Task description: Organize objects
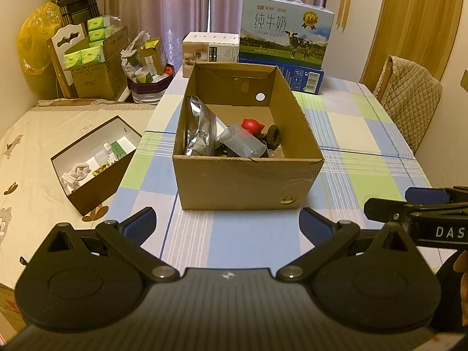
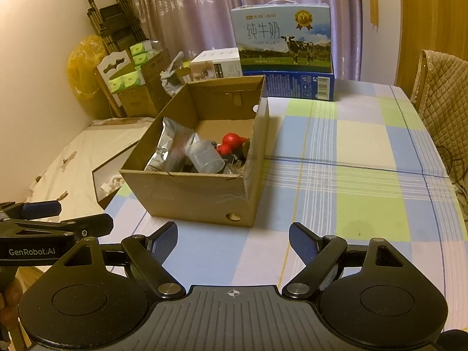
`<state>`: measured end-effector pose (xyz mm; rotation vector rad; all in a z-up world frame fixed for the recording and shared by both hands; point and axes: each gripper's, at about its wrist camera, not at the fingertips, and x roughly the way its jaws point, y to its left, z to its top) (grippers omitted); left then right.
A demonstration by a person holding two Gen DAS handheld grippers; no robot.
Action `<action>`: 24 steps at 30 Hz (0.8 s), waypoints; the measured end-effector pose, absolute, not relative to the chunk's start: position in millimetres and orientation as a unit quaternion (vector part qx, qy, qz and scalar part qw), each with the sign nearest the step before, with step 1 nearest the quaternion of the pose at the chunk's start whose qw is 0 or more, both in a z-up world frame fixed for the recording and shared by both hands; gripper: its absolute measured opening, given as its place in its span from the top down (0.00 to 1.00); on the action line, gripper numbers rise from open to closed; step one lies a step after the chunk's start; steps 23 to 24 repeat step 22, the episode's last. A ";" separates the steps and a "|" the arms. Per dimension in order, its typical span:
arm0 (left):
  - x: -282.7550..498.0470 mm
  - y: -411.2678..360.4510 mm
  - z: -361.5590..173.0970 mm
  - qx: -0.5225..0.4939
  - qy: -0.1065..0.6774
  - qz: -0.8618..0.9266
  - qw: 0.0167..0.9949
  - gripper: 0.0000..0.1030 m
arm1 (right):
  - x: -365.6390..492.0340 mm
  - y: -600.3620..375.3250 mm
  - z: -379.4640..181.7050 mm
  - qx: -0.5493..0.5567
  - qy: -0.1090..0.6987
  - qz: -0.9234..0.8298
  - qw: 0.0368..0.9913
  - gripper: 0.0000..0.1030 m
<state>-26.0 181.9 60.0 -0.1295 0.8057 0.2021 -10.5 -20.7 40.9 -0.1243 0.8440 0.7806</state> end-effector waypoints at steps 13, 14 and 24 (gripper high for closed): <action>-23.1 182.4 59.7 -0.061 0.394 0.099 0.912 0.01 | -9.3 -19.3 39.4 -0.060 0.402 0.369 0.836 0.22; -22.2 182.9 59.4 -0.061 0.396 0.100 0.911 0.01 | -9.2 -19.3 39.3 -0.060 0.402 0.369 0.836 0.22; -23.4 186.7 60.9 -0.067 0.386 0.109 0.913 0.01 | -7.6 -20.6 37.8 -0.059 0.403 0.366 0.837 0.21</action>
